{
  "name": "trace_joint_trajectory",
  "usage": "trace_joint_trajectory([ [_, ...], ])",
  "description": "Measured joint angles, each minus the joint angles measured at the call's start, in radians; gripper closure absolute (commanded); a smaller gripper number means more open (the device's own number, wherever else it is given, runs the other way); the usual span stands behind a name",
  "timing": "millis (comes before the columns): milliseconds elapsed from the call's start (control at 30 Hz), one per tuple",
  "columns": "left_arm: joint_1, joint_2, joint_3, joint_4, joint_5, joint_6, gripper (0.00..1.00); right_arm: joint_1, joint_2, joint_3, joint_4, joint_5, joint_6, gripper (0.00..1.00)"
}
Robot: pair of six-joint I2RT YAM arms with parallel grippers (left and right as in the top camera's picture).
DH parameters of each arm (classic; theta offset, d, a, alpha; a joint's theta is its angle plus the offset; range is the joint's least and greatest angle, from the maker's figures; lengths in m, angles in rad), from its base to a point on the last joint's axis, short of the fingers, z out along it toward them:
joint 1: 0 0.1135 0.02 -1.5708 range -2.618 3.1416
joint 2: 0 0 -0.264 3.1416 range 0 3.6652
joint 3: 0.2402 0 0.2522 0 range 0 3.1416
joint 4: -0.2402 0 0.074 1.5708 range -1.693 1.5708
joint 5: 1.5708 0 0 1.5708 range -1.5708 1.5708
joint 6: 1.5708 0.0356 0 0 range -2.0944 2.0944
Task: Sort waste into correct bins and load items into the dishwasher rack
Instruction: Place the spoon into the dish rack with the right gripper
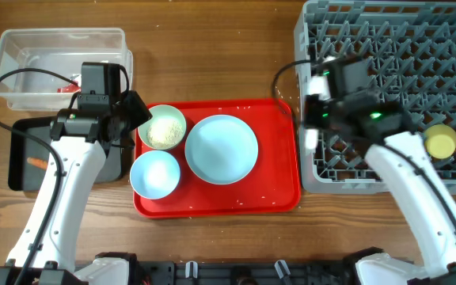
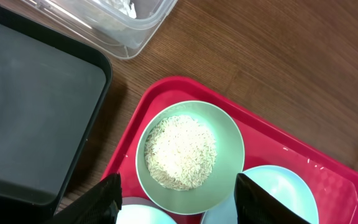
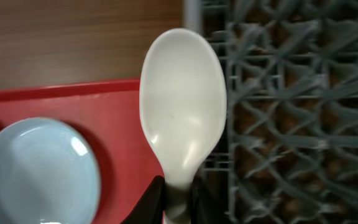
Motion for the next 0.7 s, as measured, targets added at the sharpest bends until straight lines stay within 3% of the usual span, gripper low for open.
trace_joint_trajectory([
  [100,0.0,0.0,0.0,0.0,0.0,0.0,0.42,-0.119,0.015,0.0,0.0,0.005,-0.071,0.96],
  [300,0.0,0.0,0.0,0.0,0.0,0.0,0.42,-0.158,0.121,-0.002,0.0,-0.071,-0.179,0.94],
  [400,0.0,0.0,0.0,0.0,0.0,0.0,0.41,-0.158,0.198,-0.002,0.005,-0.083,-0.192,0.75],
  [533,0.0,0.0,0.0,0.0,0.0,0.0,0.36,-0.158,0.253,-0.006,0.02,-0.094,-0.204,0.58],
  [700,0.0,0.0,0.0,0.0,0.0,0.0,0.35,-0.158,0.22,0.042,-0.033,-0.117,-0.206,0.55],
])
